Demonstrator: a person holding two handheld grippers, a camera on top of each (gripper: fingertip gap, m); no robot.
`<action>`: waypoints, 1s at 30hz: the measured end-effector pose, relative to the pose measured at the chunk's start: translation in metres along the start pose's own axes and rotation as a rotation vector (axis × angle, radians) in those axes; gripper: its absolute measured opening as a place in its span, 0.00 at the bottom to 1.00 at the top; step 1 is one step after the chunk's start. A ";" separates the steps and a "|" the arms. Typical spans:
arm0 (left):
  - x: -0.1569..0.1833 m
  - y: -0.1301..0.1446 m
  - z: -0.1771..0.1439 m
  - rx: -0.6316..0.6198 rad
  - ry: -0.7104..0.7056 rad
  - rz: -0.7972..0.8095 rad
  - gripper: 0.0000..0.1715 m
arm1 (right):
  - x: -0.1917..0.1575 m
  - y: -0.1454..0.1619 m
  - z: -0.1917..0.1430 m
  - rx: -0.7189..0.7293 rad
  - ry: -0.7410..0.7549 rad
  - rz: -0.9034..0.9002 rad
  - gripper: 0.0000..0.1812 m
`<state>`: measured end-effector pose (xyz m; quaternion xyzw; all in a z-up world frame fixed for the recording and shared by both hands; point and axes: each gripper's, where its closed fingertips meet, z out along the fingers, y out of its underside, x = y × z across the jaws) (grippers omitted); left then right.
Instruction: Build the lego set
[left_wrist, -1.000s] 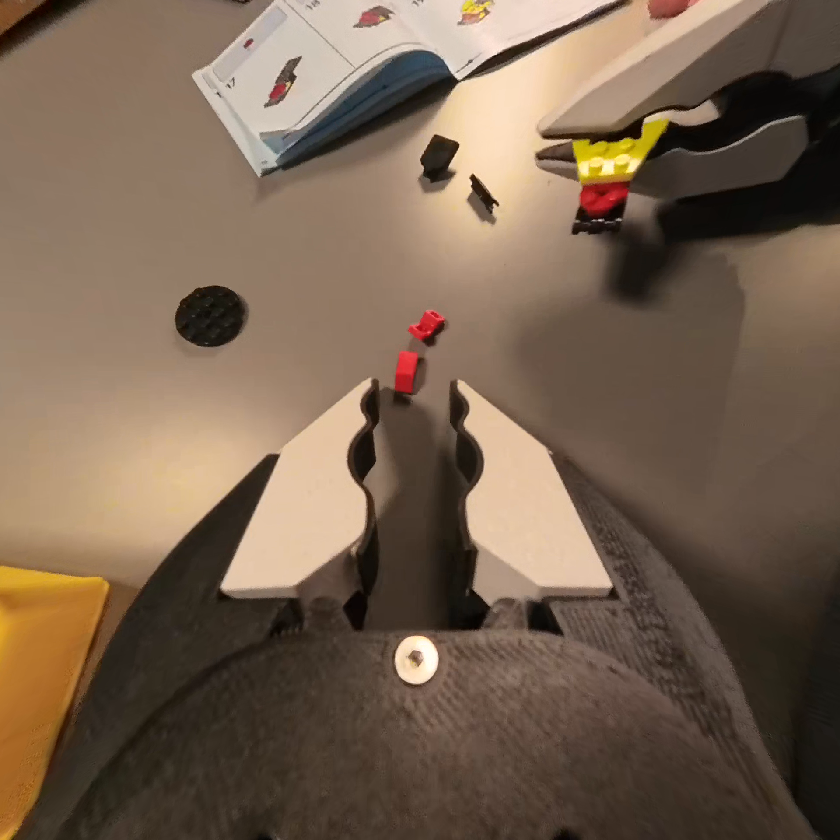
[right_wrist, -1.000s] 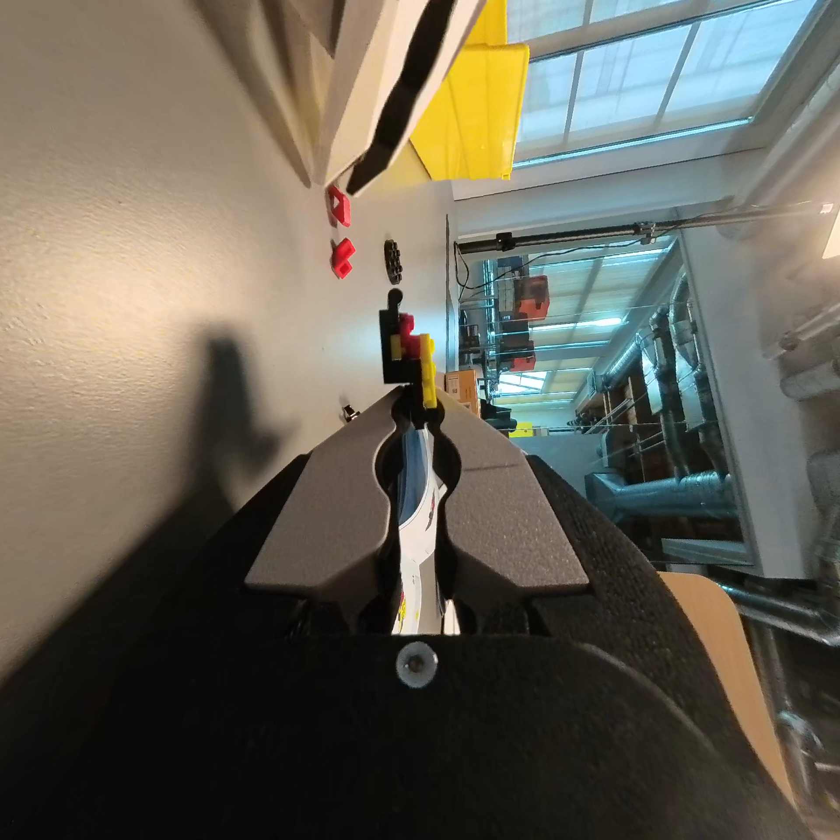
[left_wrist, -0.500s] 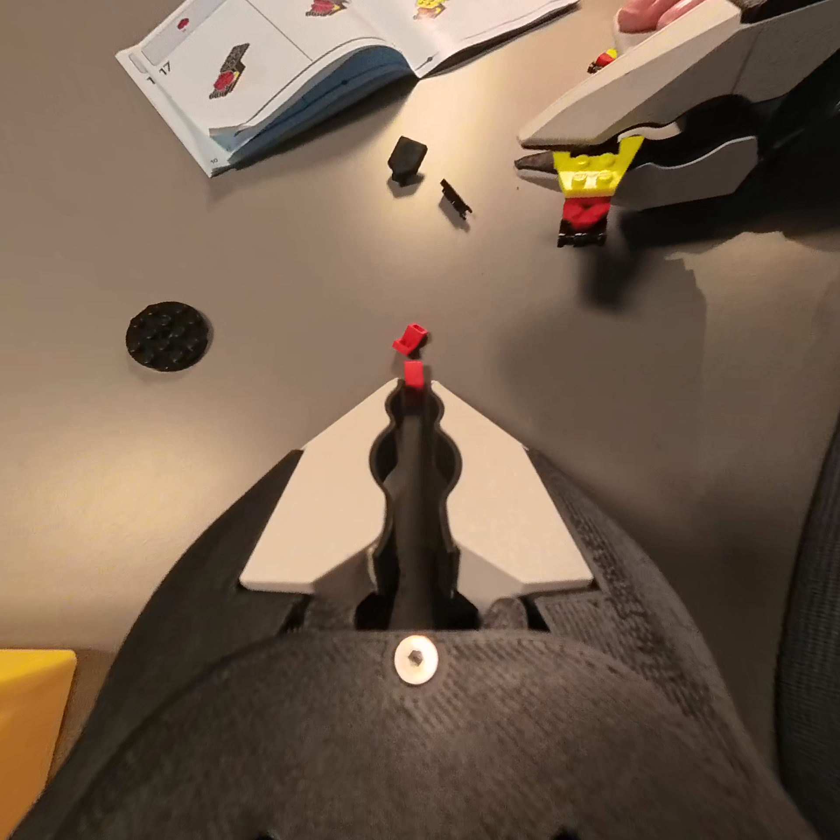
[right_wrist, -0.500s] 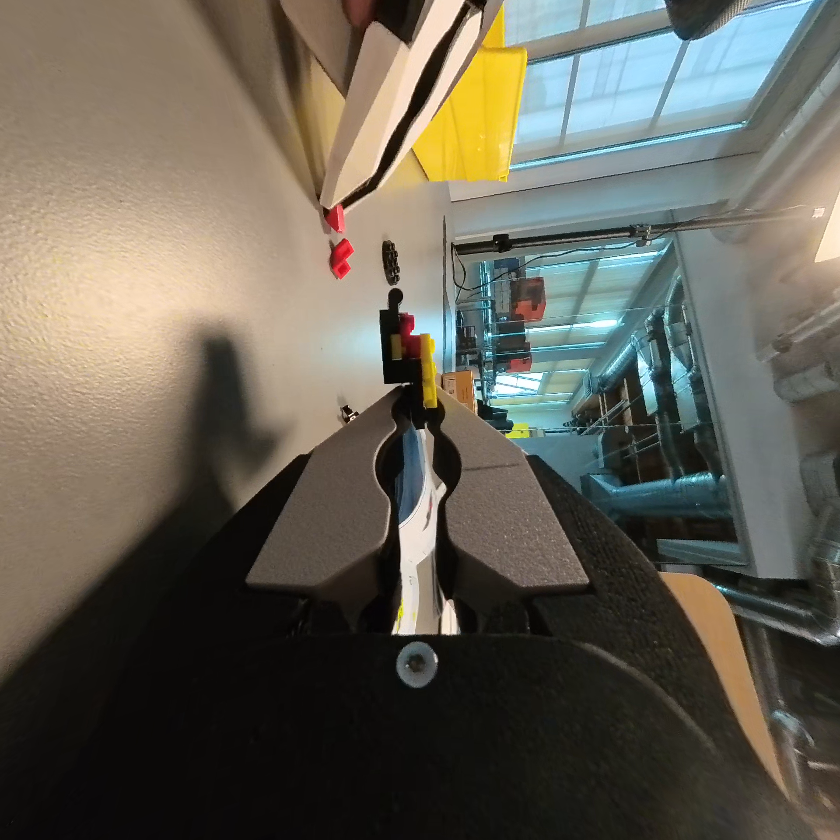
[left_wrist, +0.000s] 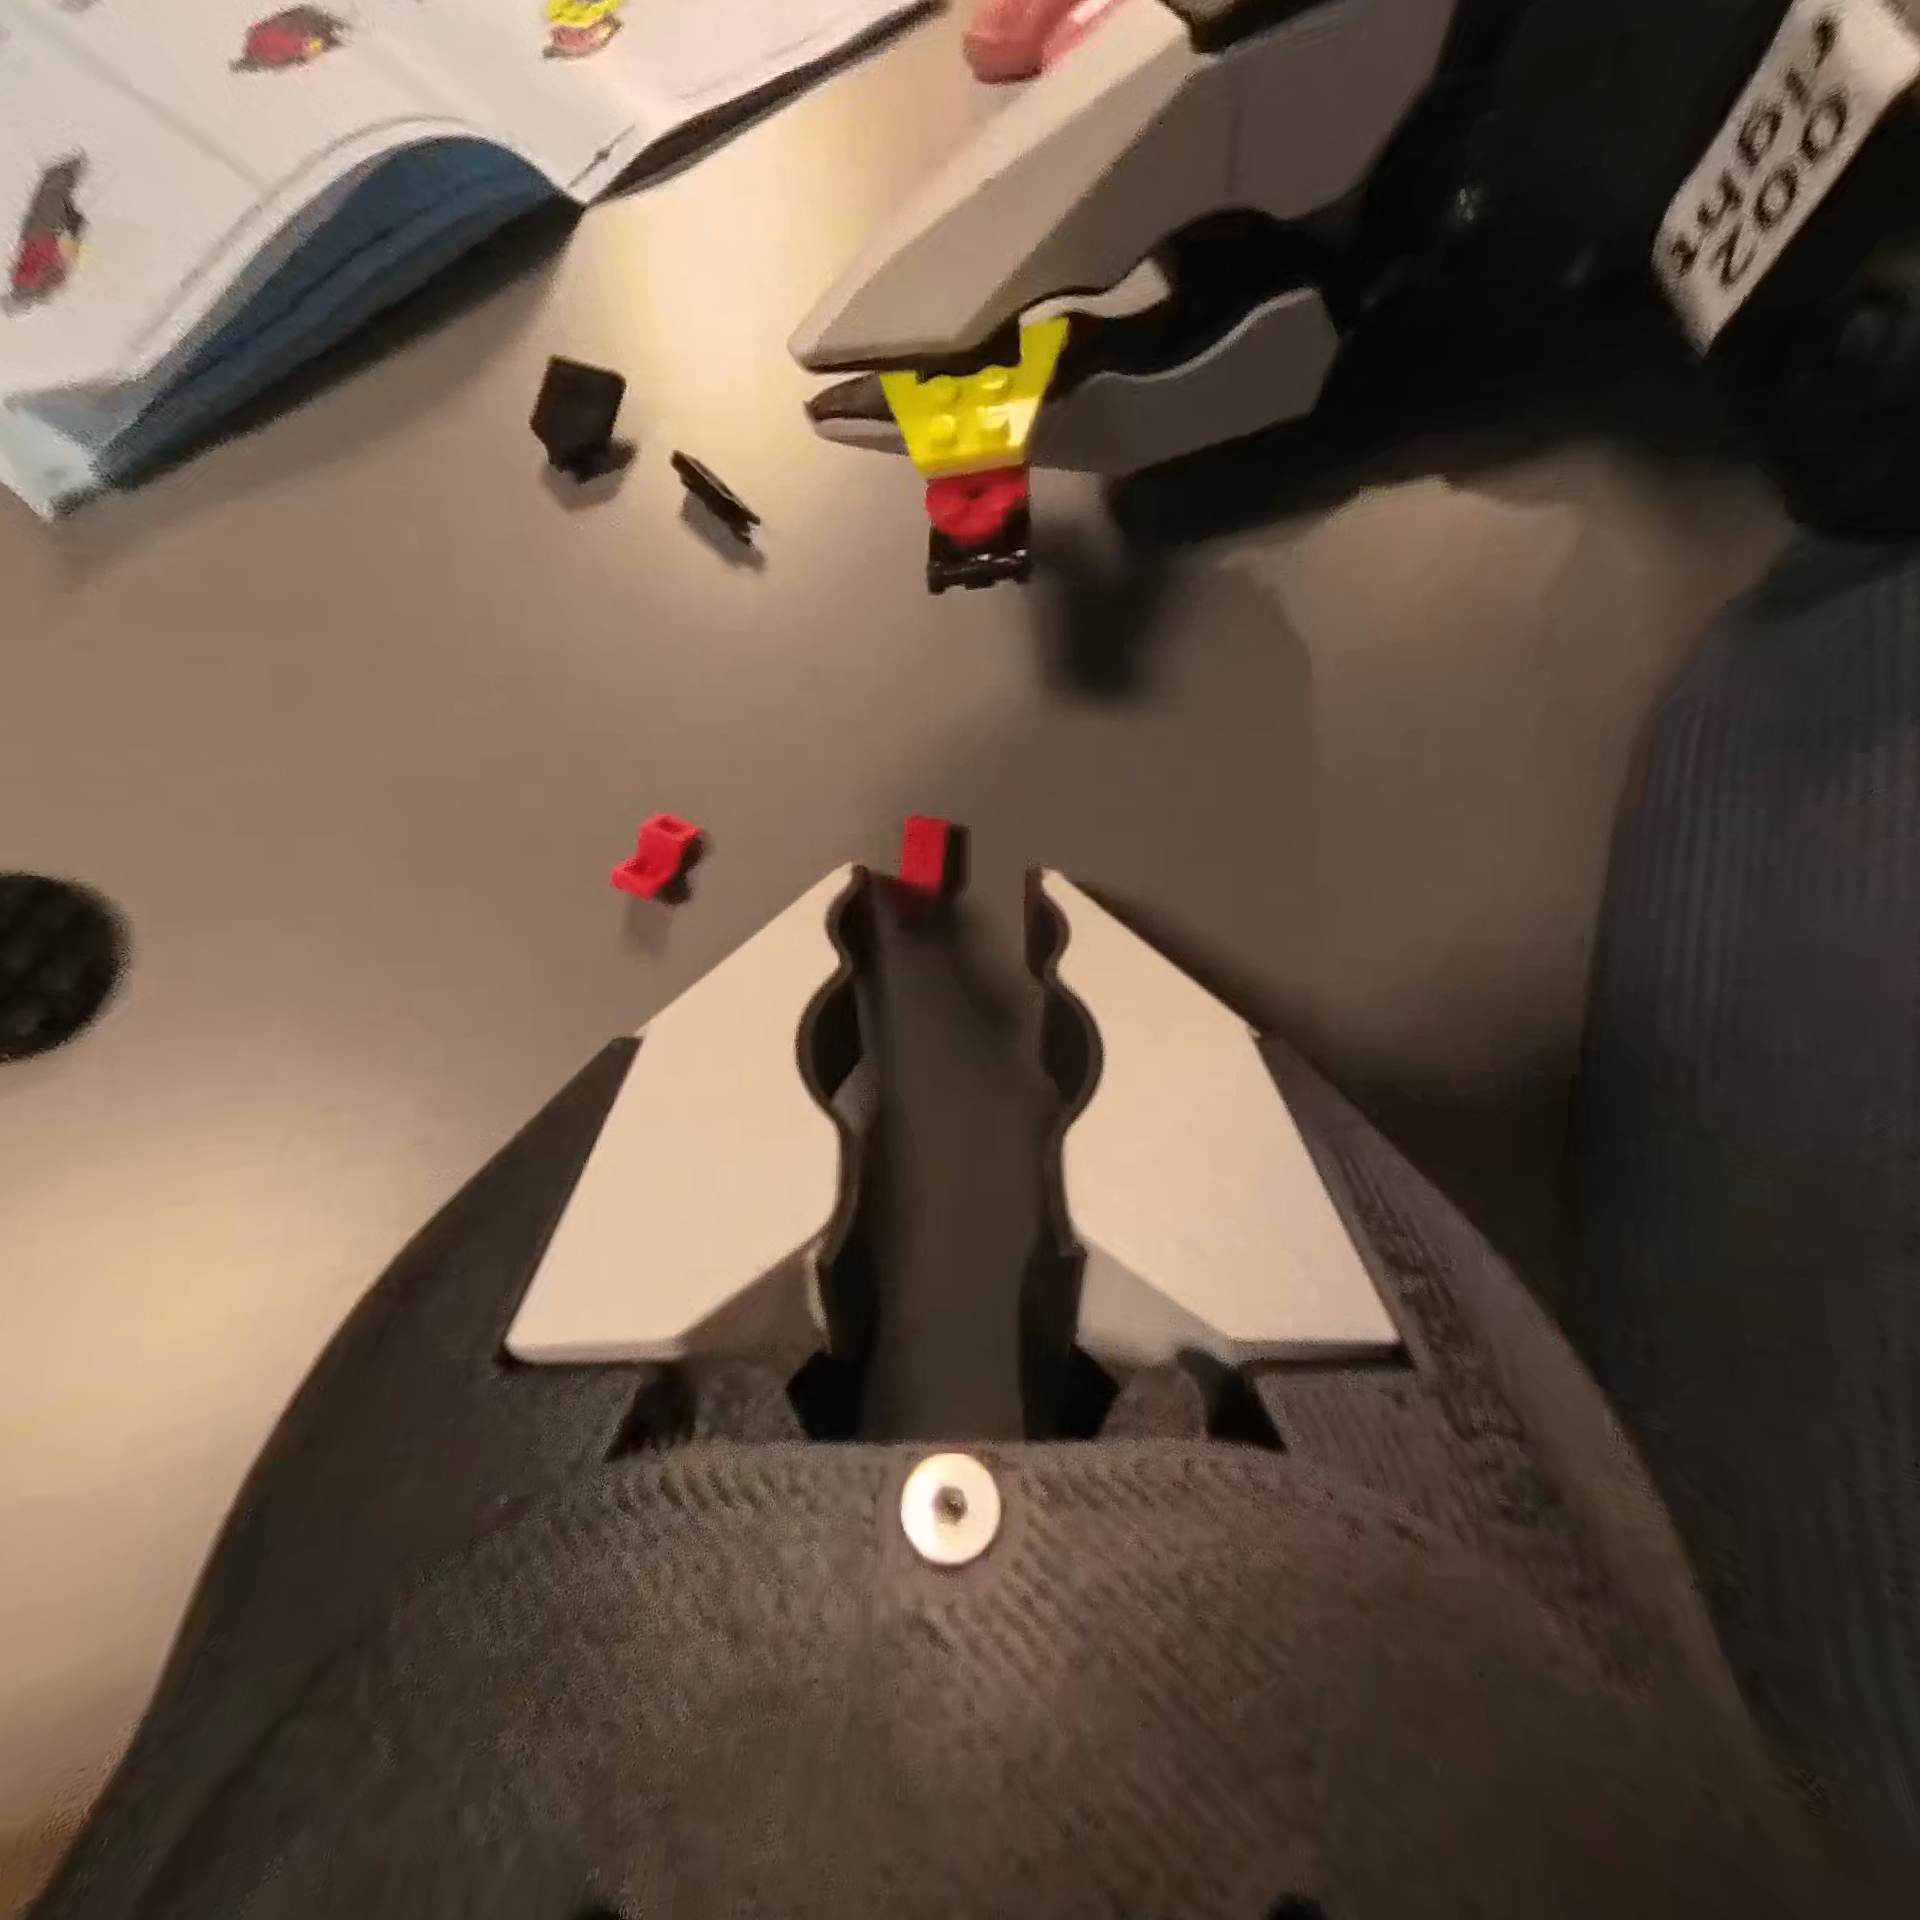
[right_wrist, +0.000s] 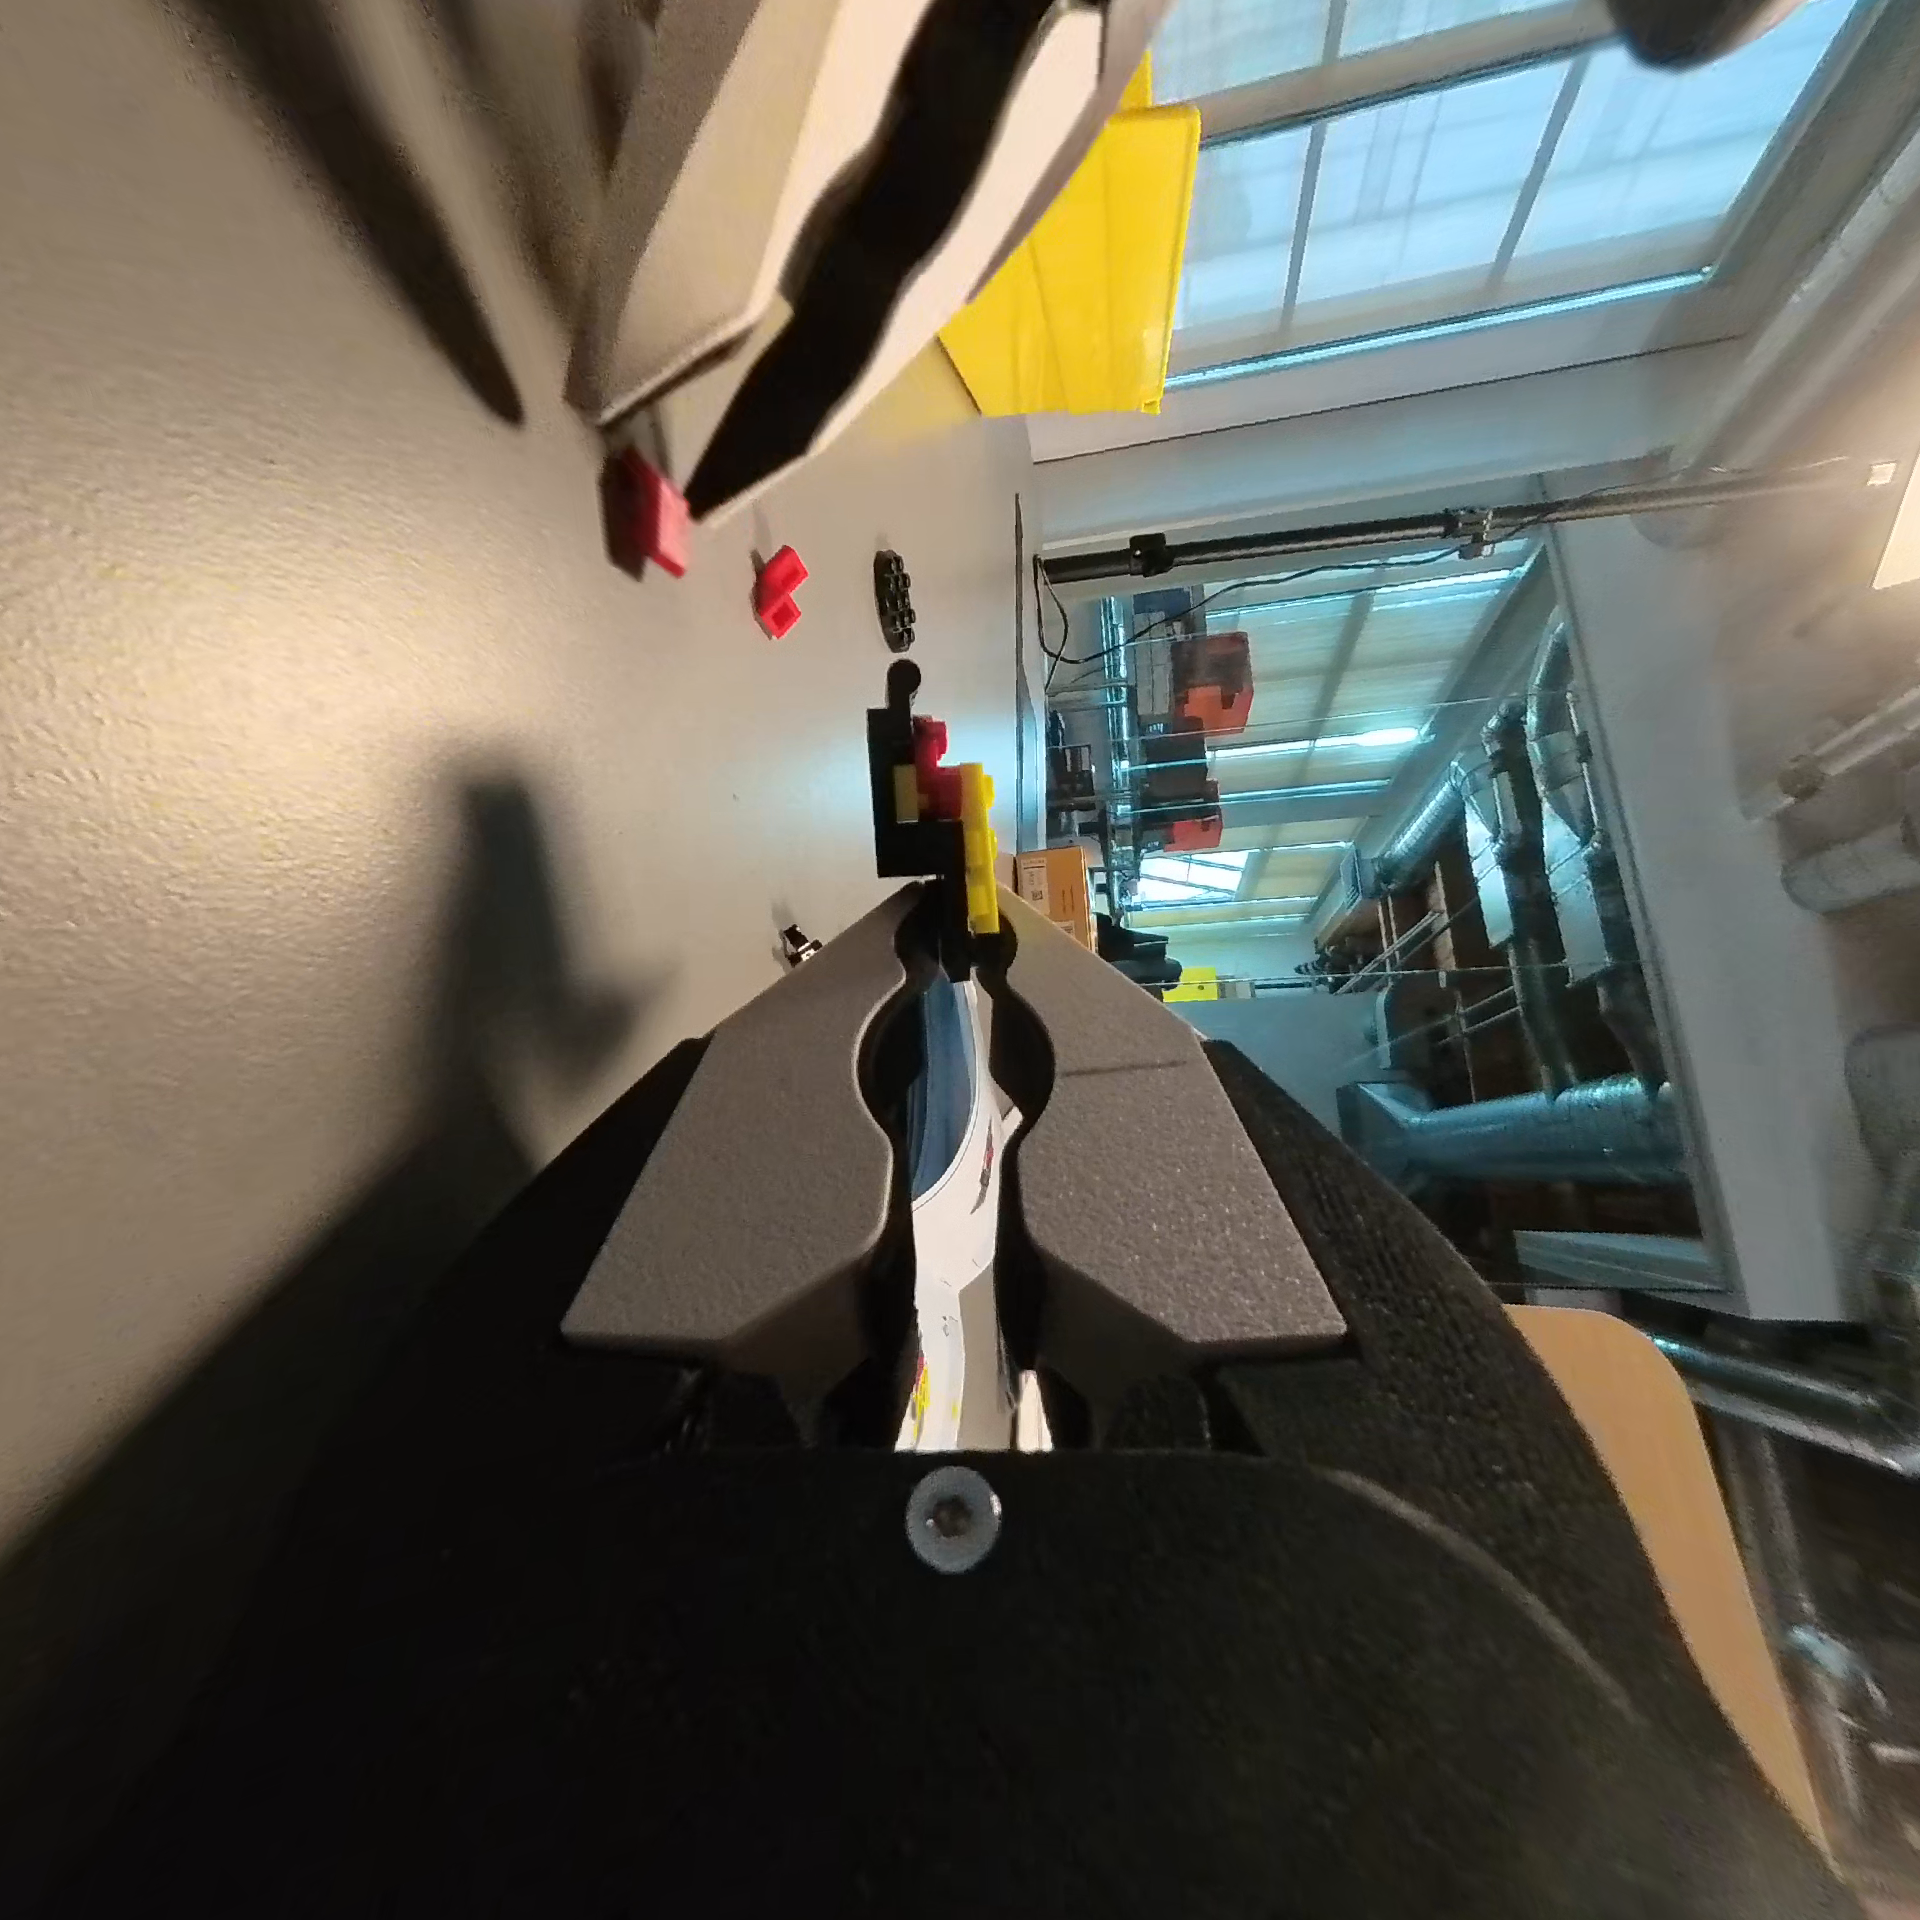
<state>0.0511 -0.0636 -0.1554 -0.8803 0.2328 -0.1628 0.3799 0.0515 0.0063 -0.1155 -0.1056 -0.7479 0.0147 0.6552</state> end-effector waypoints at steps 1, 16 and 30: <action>-0.005 0.000 -0.002 -0.008 -0.022 0.068 0.17 | 0.000 0.000 0.000 0.001 -0.001 0.002 0.02; 0.039 0.002 0.000 -0.122 0.306 0.214 0.18 | 0.001 0.001 -0.001 0.002 -0.001 0.025 0.02; 0.060 -0.008 0.013 -0.033 0.448 0.605 0.23 | 0.007 0.005 -0.003 -0.002 0.023 0.051 0.02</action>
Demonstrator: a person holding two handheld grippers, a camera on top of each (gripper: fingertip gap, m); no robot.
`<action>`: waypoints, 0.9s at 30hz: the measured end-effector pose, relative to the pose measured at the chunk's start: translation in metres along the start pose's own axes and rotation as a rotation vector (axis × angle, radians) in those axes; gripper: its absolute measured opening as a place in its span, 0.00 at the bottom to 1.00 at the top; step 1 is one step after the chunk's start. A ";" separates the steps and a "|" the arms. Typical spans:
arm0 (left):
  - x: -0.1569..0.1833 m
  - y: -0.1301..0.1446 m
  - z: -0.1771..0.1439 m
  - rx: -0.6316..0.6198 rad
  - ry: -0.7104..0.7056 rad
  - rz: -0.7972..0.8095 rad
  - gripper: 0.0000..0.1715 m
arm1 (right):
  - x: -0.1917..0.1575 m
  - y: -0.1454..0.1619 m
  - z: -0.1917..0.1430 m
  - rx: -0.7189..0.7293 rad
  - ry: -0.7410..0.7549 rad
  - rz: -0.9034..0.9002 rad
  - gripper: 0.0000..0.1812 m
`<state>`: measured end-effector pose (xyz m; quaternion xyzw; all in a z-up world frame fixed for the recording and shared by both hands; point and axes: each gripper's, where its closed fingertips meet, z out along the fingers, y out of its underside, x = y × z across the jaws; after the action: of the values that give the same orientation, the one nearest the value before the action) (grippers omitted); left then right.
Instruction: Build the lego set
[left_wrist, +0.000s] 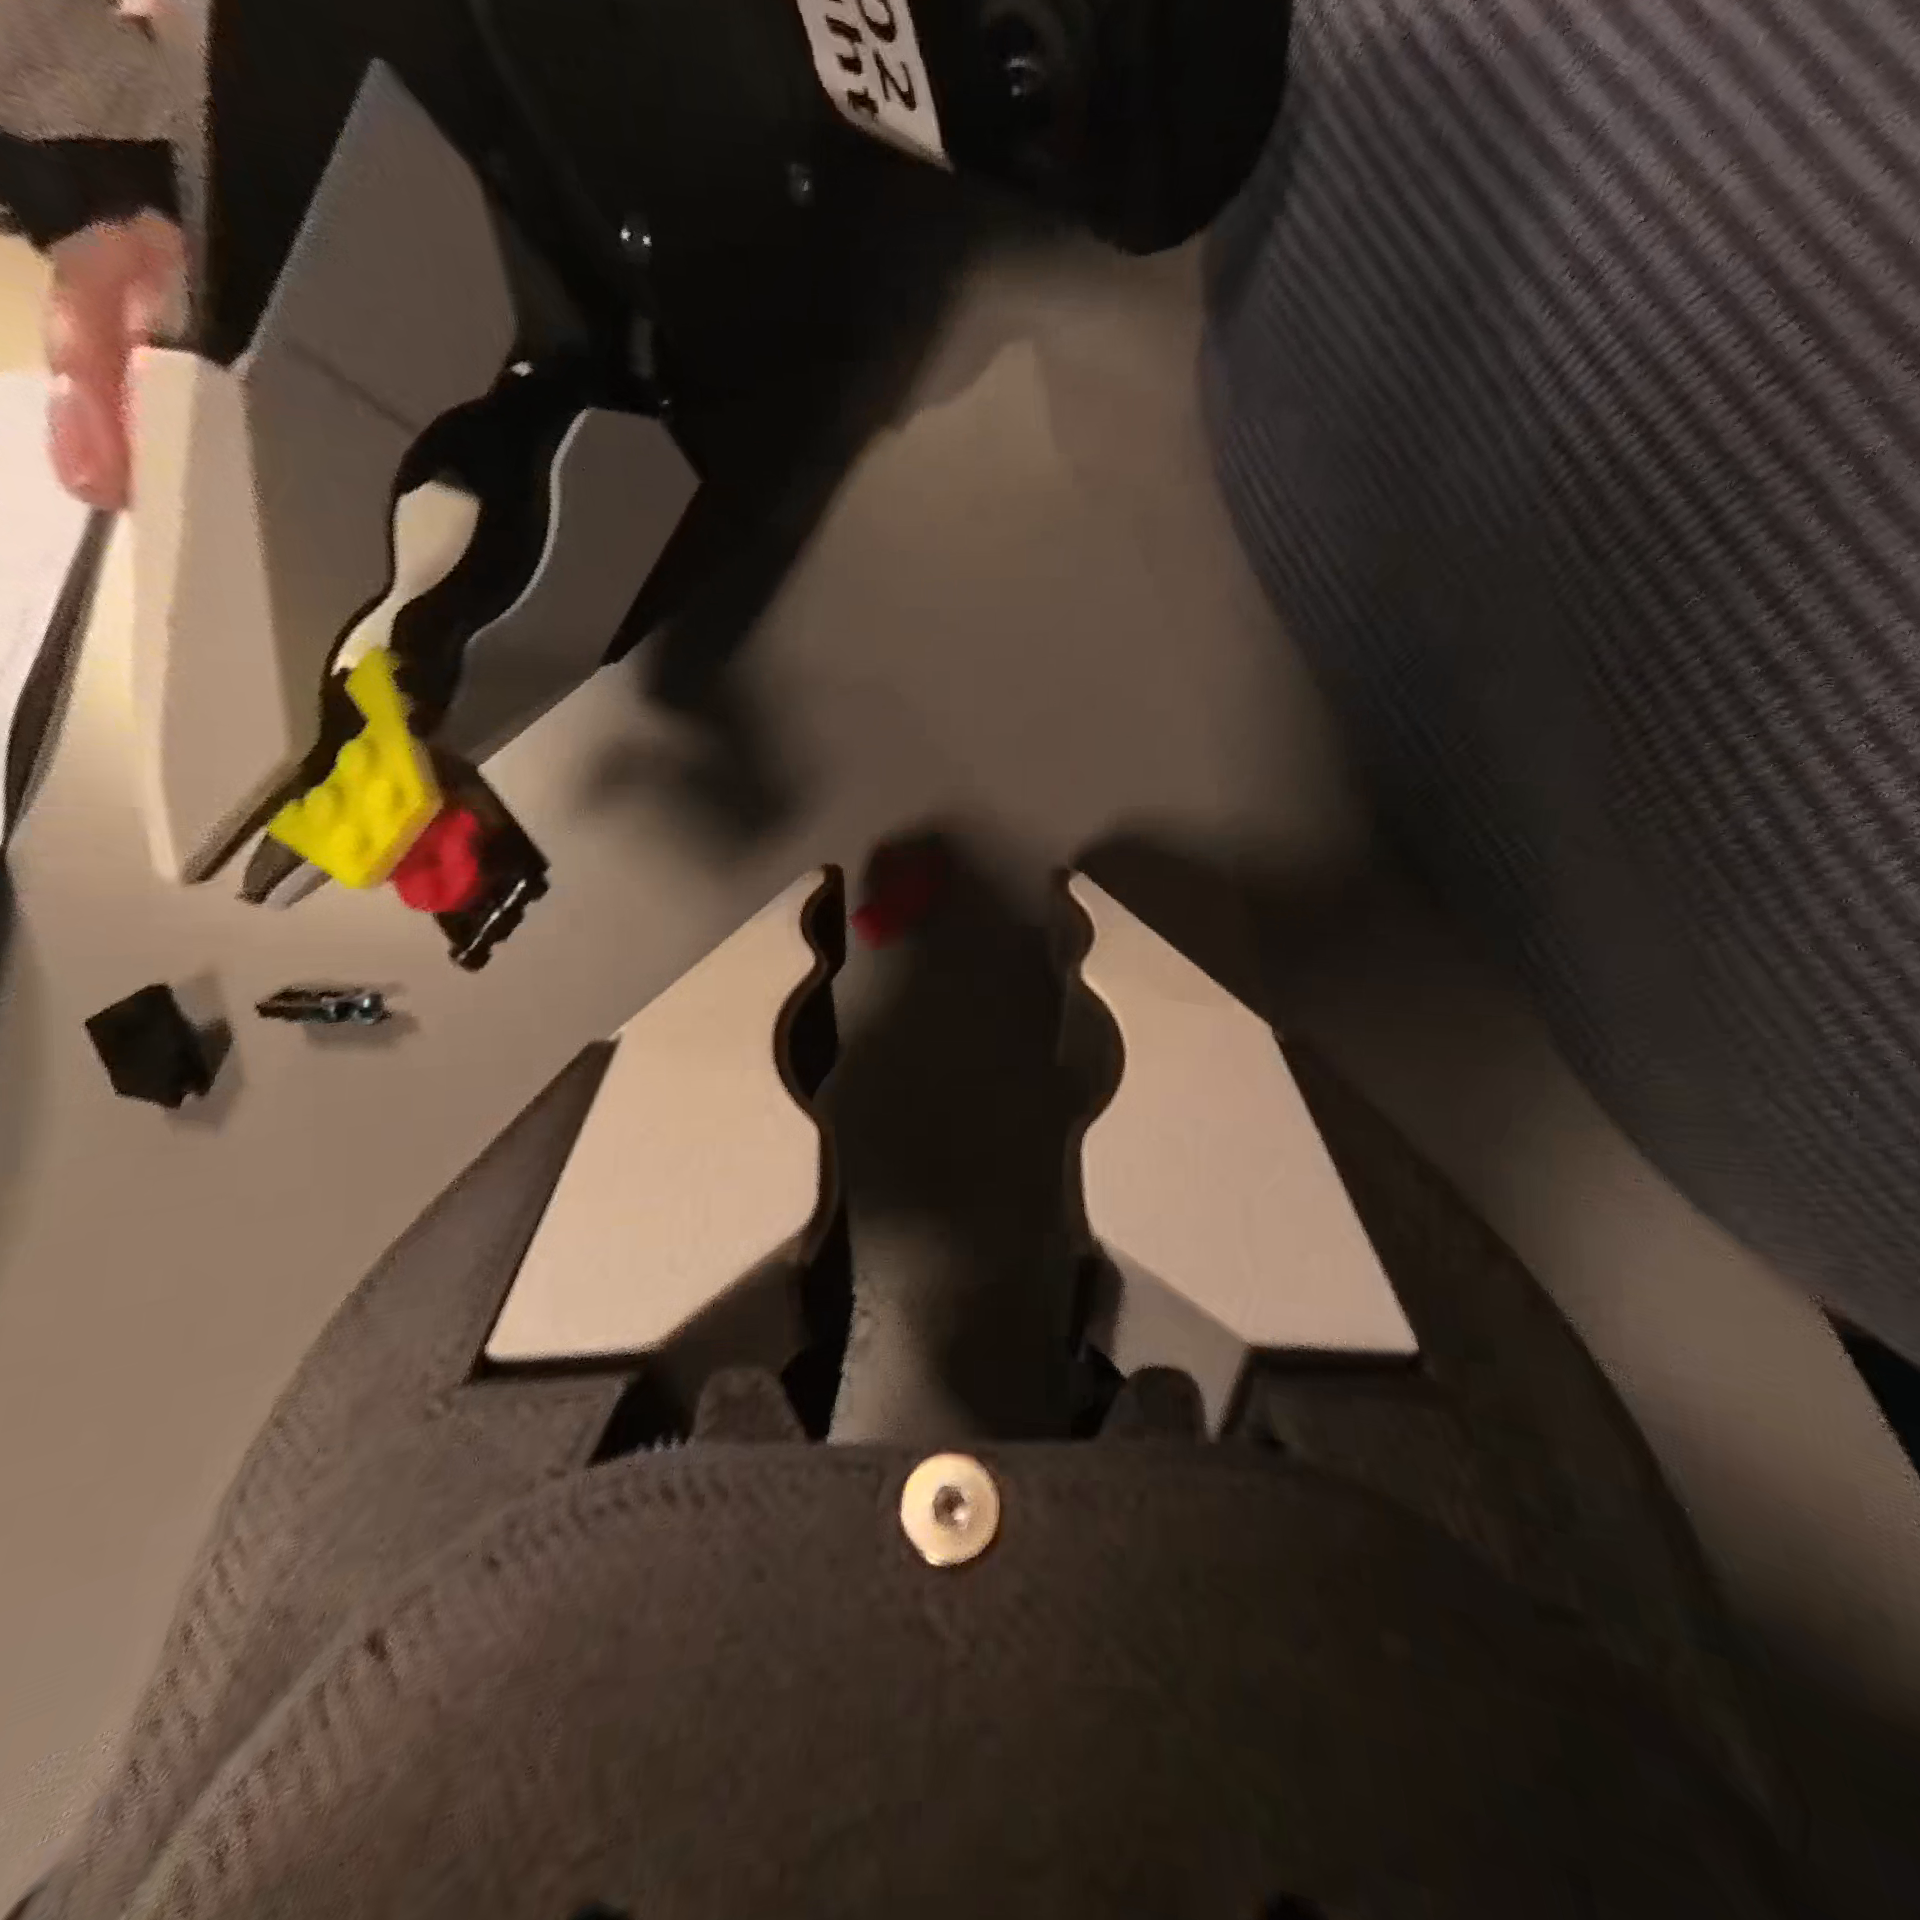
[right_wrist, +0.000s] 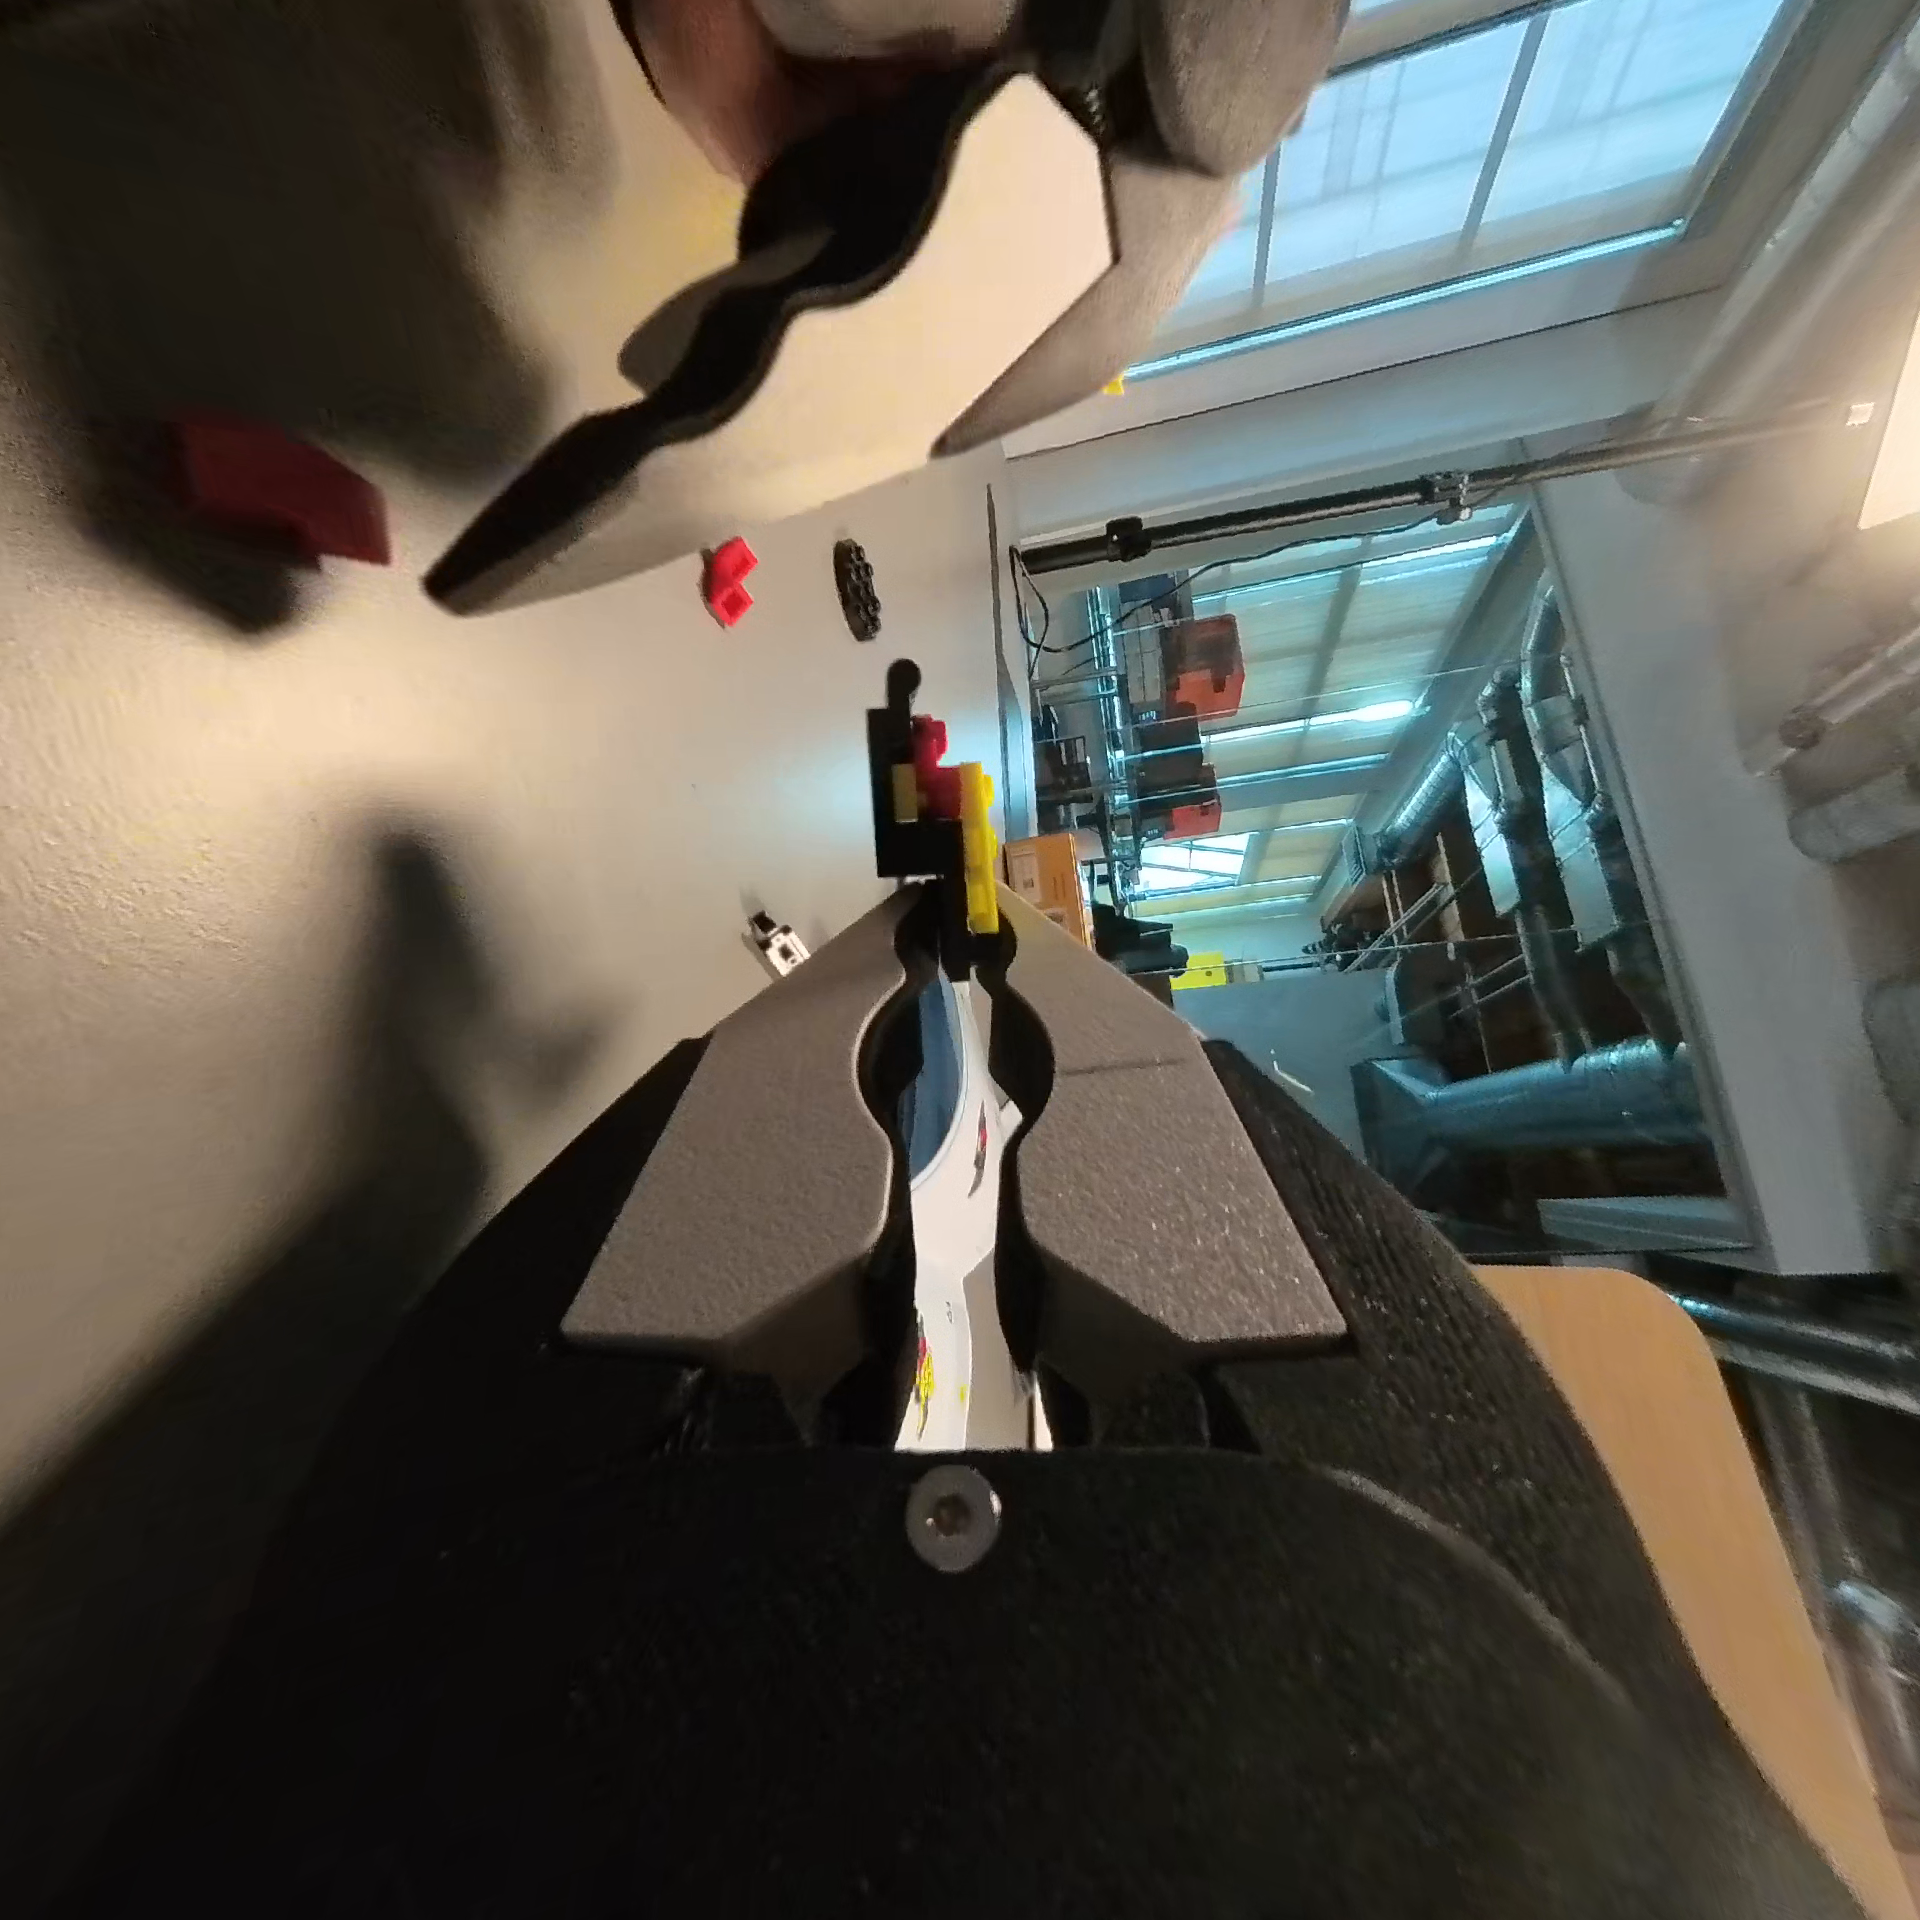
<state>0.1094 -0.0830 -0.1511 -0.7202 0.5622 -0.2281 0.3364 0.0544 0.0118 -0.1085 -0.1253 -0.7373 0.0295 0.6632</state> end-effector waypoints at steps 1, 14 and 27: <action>-0.001 0.001 0.002 -0.008 0.011 0.002 0.23 | 0.000 0.001 0.000 -0.002 0.000 0.004 0.02; 0.000 0.010 0.002 -0.030 0.017 -0.038 0.05 | 0.001 0.002 0.000 -0.006 0.001 0.013 0.02; -0.072 -0.033 -0.060 0.282 -0.361 -0.475 0.04 | 0.001 -0.001 0.001 -0.044 0.015 -0.044 0.02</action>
<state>0.0699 -0.0224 -0.0827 -0.8064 0.2727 -0.2444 0.4643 0.0530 0.0108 -0.1070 -0.1239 -0.7355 -0.0021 0.6662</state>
